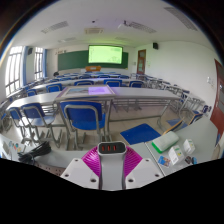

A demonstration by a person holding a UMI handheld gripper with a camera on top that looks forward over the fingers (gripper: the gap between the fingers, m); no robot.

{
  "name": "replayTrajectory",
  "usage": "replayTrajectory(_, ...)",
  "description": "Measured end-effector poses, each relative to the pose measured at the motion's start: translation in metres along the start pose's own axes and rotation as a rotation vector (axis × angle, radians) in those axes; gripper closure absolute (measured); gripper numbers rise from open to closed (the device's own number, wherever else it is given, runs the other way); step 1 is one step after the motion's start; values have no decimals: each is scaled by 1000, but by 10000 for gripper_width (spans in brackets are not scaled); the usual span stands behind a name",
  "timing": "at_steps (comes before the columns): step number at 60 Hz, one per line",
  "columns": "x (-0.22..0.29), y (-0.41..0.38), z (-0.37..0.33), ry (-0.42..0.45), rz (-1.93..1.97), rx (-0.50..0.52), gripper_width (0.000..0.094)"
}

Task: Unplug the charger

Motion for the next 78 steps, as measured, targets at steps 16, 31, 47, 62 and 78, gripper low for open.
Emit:
replayTrajectory(16,-95,49,28,-194,7,-46,495)
replayTrajectory(31,-66,54,-16,-113,-9,-44,193)
replayTrajectory(47,-50,39,-141,-2,-13,-28,192)
replayTrajectory(62,-79,25,-270,6,-58,-47,183)
replayTrajectory(78,-98,20,-339,24,-60,-49,180)
Point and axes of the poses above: the point between the fingertips, and its own axes, seen from behind it with the camera up: y to the right, x up, z forward, the way the camera looks, the point moved 6 cm from there along -z, backward, against the way the camera looks, and after that the axes turned 12 degrees about z, right-handed, at the moved point
